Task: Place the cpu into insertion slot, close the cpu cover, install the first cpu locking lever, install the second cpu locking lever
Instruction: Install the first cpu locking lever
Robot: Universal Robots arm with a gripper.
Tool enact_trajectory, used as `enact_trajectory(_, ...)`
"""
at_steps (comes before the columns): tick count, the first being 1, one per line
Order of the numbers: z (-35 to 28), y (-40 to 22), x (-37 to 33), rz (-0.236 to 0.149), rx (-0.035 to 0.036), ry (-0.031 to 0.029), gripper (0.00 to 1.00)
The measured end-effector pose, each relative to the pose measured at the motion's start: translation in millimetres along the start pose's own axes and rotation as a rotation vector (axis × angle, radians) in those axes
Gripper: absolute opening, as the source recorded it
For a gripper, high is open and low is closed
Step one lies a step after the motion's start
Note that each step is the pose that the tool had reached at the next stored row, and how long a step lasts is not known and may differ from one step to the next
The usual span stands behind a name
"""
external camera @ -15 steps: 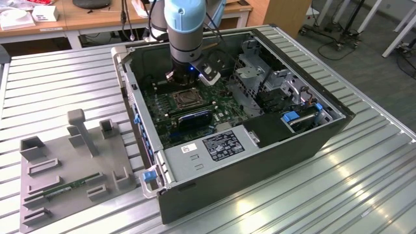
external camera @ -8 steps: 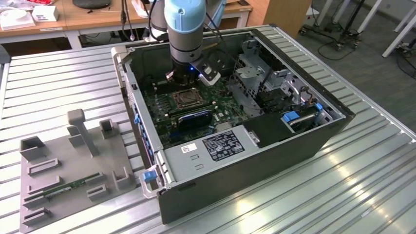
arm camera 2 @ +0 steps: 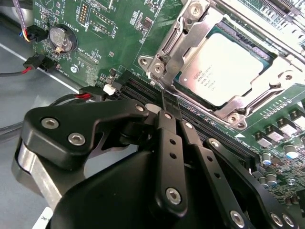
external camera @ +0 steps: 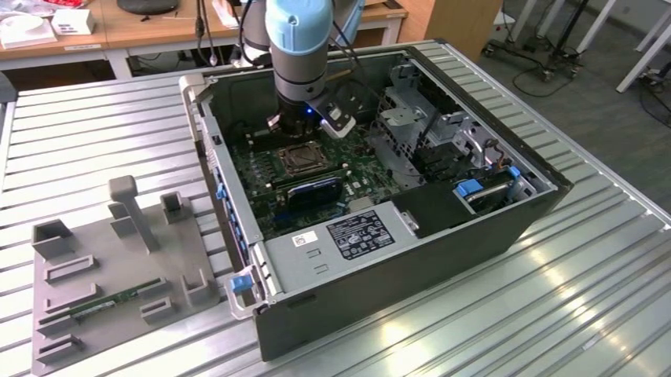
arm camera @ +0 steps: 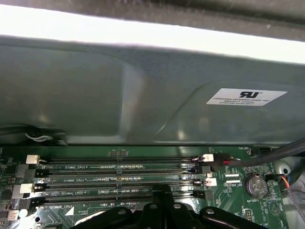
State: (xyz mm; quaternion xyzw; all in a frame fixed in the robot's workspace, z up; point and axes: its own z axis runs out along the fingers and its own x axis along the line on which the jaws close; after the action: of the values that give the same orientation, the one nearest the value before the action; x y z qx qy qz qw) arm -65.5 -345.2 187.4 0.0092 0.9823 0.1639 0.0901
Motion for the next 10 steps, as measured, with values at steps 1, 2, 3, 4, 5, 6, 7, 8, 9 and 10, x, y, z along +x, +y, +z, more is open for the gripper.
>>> enact_trajectory(1, 0.0, 0.0, 0.0, 0.0, -0.0002, 0.0, 0.11)
enact_trajectory(2, 0.0, 0.0, 0.0, 0.0, -0.0002, 0.0, 0.11)
enact_trajectory(3, 0.0, 0.0, 0.0, 0.0, -0.0002, 0.0, 0.11)
enact_trajectory(4, 0.0, 0.0, 0.0, 0.0, -0.0003, 0.0, 0.11)
enact_trajectory(5, 0.0, 0.0, 0.0, 0.0, -0.0004, 0.0, 0.11)
enact_trajectory(6, -0.1, 0.0, 0.0, 0.0, -0.0005, -0.0001, 0.11)
enact_trajectory(7, -0.4, 0.1, -0.1, 0.0, -0.0003, -0.0001, 0.11)
enact_trajectory(8, -0.8, 0.2, -0.1, 0.0, -0.0003, 0.0001, 0.11)
enact_trajectory(9, -1.3, 0.4, -0.2, 0.0, -0.0002, 0.0001, 0.11)
enact_trajectory(10, -2.0, 0.6, -0.3, 0.0, -0.0002, 0.0001, 0.11)
